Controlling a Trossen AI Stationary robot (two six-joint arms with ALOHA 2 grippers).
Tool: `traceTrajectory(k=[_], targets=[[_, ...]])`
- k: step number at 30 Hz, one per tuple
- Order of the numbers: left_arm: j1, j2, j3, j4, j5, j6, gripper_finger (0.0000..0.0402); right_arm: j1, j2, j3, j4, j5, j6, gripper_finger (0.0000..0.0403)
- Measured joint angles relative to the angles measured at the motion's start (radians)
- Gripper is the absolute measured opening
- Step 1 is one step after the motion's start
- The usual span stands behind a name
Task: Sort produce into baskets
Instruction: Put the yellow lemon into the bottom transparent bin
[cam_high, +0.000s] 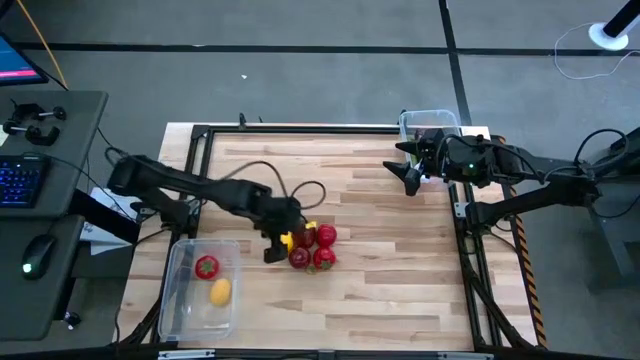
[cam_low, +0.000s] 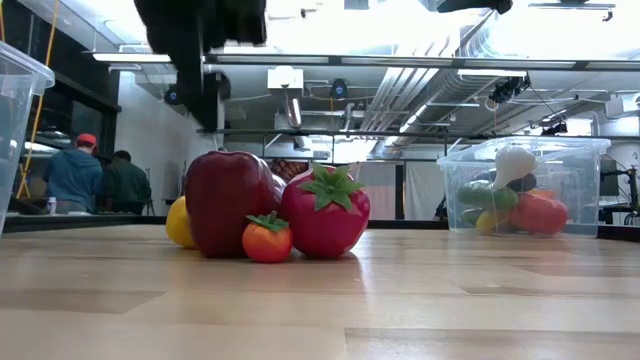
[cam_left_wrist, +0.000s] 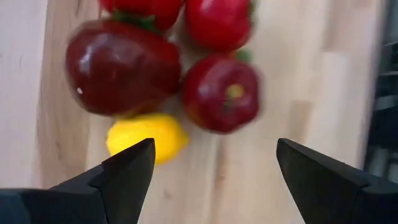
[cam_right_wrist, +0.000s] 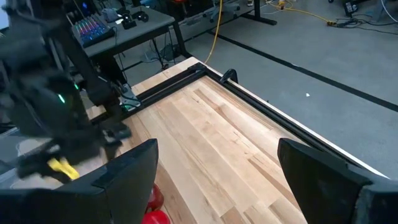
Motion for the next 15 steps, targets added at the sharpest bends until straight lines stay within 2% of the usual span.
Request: traceTrajectory(k=[8,15], targets=[[0.0,0.169,-0.014,0.011,-0.062,0.14,0.0323,0.0,0.0,0.0,-0.015,0.0,0.0,0.0323],[-0.03,0.188,-0.014,0.023,-0.296,0.175,0.0323,0.0,0.0,0.0,-0.023,-0.009,0.0,0.0323]])
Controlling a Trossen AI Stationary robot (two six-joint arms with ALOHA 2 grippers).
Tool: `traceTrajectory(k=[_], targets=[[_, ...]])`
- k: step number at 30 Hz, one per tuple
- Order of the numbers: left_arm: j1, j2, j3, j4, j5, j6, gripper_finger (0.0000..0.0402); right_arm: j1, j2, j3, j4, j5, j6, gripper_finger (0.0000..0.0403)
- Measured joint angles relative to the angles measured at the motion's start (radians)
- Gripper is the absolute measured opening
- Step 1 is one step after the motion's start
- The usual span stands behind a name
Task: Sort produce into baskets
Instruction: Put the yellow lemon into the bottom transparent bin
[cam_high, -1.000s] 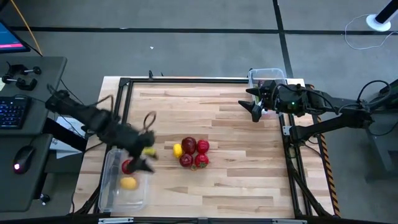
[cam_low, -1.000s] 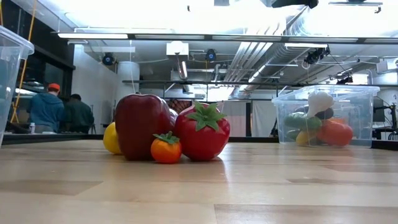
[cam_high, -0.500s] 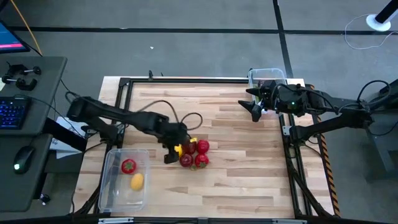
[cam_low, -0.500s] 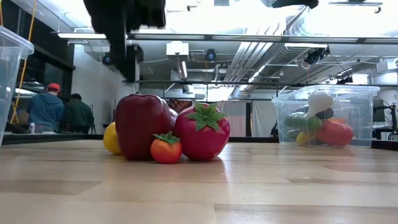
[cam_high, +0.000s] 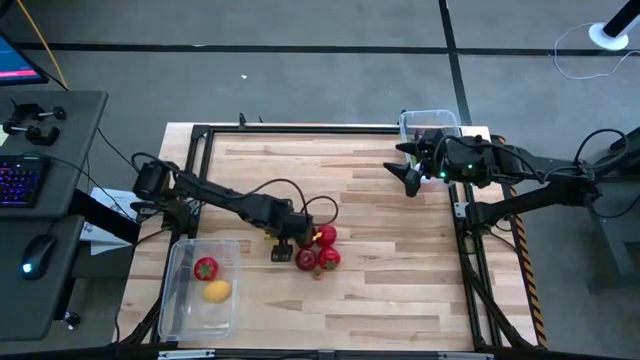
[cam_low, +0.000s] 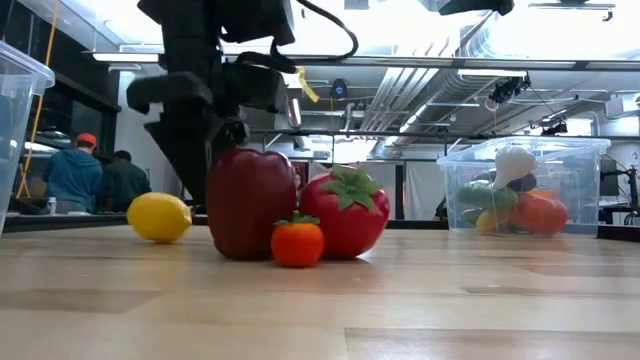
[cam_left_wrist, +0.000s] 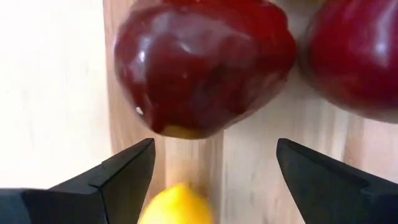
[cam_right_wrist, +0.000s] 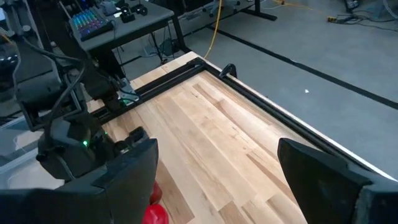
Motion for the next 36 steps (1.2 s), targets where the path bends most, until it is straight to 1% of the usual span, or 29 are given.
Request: traceTrajectory(k=[4,10,13,15,18,20,24,26,27,29,31,33,36], targets=[[-0.006,-0.008,0.0,-0.023,-0.029,0.007,0.0323,0.0,0.0,0.0,0.0,-0.002,0.0,0.0323],[0.005,-0.094,0.0,-0.121,-0.11,0.026,0.0323,0.0,0.0,0.0,0.0,-0.003,-0.009,0.0323],[0.036,-0.155,-0.025,-0.127,-0.131,0.058,0.0323,0.0,0.0,0.0,0.0,-0.003,-0.012,0.0323],[0.08,-0.194,-0.058,-0.127,-0.135,0.052,0.0323,0.0,0.0,0.0,0.0,-0.003,-0.019,0.0323],[0.176,-0.245,-0.113,-0.118,-0.122,-0.031,0.0323,0.0,0.0,0.0,0.0,-0.003,-0.019,0.0323],[0.247,-0.268,-0.135,-0.109,-0.108,-0.116,0.0323,0.0,0.0,0.0,0.0,-0.003,-0.019,0.0323],[0.367,-0.277,-0.145,-0.142,-0.075,-0.362,0.0323,0.0,0.0,0.0,0.0,-0.003,-0.019,0.0323],[0.405,-0.274,-0.144,-0.186,-0.057,-0.466,0.0323,0.0,0.0,0.0,0.0,-0.003,-0.019,0.0323],[0.418,-0.273,-0.144,-0.205,-0.06,-0.504,0.0323,0.0,0.0,0.0,0.0,-0.003,-0.019,0.0323],[0.43,-0.272,-0.144,-0.249,-0.099,-0.578,0.0323,0.0,0.0,0.0,0.0,-0.003,-0.019,0.0323],[0.432,-0.273,-0.145,-0.283,-0.134,-0.688,0.0323,0.0,0.0,0.0,0.0,-0.003,-0.019,0.0323],[0.424,-0.272,-0.145,-0.287,-0.136,-0.781,0.0323,0.0,0.0,0.0,0.0,-0.003,-0.019,0.0323],[0.394,-0.272,-0.144,-0.271,-0.133,-0.808,0.0323,0.0,0.0,0.0,0.0,-0.003,-0.02,0.0323]])
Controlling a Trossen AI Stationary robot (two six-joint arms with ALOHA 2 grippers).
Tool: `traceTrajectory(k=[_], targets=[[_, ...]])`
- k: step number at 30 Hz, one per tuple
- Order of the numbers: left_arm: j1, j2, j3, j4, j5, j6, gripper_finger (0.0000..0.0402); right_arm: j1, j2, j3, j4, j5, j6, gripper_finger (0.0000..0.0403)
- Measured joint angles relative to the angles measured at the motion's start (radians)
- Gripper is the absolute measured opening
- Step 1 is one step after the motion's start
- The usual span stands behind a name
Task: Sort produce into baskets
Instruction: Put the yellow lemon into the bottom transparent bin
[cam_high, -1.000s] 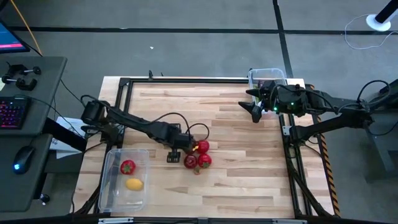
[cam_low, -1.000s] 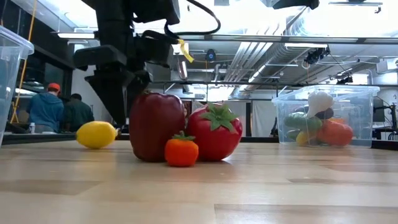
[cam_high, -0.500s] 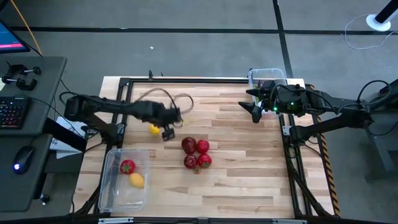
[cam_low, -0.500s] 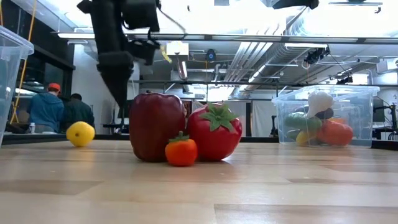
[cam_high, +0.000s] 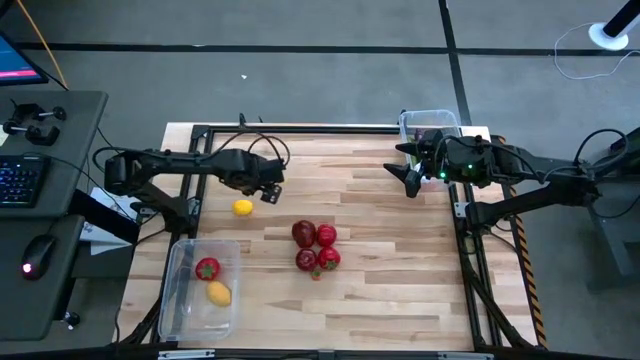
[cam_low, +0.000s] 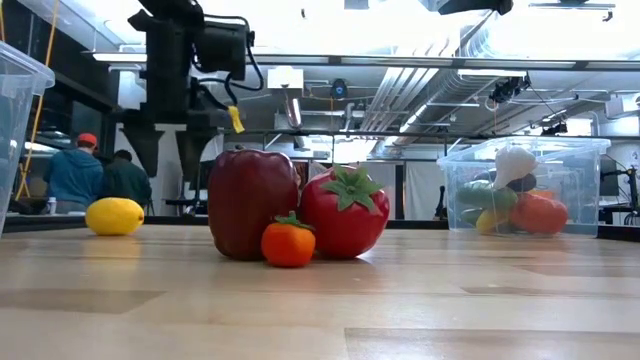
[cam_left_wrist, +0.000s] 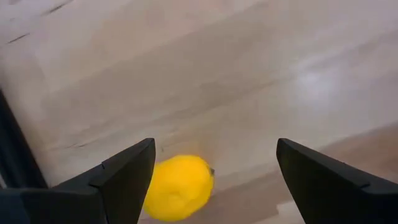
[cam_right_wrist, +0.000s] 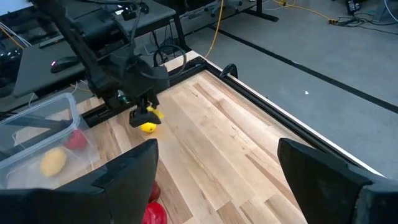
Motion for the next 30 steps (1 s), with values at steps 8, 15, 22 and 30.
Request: traceTrajectory(k=[8,15,22,30], targets=[[-0.028,0.0,0.0,-0.018,0.027,0.484,0.0323,0.0,0.0,0.0,0.0,0.0,-0.01,0.0323],[0.02,0.0,-0.06,-0.038,0.139,0.683,0.0323,0.0,0.0,0.0,-0.01,-0.006,0.006,0.0323],[0.049,0.0,-0.131,-0.024,0.165,0.716,0.0323,0.0,0.0,0.0,-0.013,-0.006,0.019,0.0323],[0.061,0.0,-0.195,0.032,0.191,0.728,0.0323,0.0,0.0,0.0,-0.014,0.003,0.019,0.0323]])
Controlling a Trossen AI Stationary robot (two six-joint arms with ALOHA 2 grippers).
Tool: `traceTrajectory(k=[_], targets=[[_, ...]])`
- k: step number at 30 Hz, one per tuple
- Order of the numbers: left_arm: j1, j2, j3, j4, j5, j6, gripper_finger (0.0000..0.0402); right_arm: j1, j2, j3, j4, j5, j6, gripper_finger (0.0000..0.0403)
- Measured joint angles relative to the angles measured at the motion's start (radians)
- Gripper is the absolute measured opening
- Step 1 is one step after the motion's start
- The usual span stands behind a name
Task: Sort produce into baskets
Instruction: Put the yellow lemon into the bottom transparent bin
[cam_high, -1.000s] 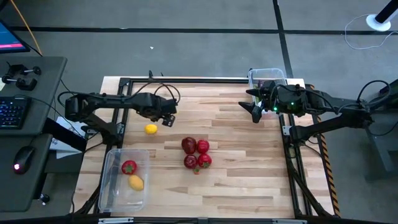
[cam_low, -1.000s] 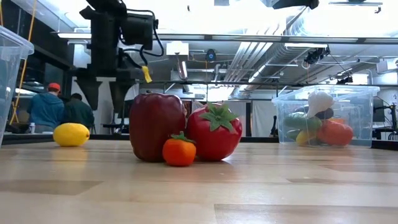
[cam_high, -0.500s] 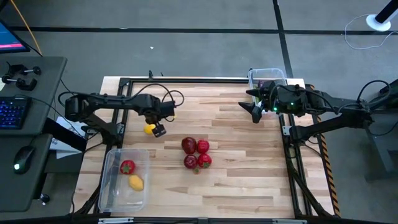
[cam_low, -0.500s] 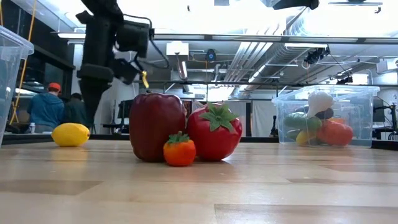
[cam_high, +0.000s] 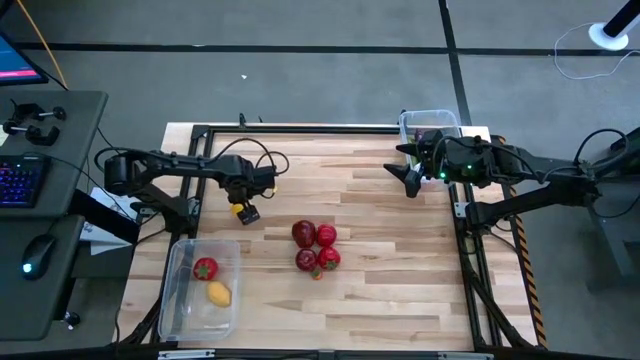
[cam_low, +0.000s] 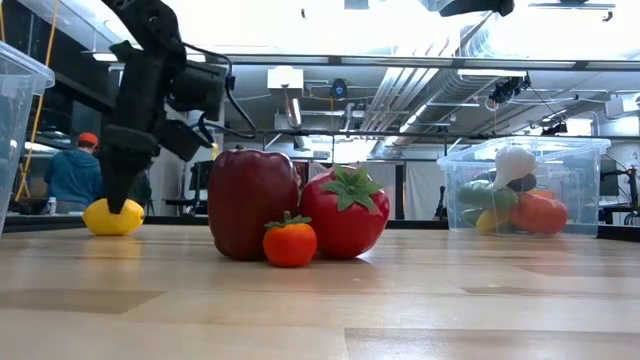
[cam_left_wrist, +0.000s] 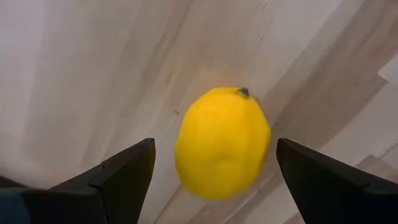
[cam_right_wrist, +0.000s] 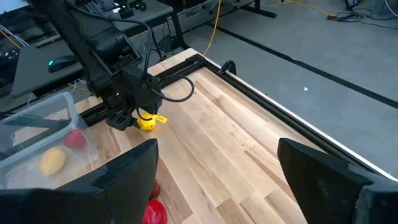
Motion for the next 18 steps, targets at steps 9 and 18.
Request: traceTrajectory(k=[9,18], targets=[[0.0,0.0,-0.054,0.04,0.0,-0.026,0.0322,0.0,0.024,0.0,0.003,0.0,0.034,0.0323],[0.0,0.0,-0.062,0.057,-0.045,-0.023,0.0231,0.0,0.067,0.0,0.007,-0.005,0.028,0.0323]])
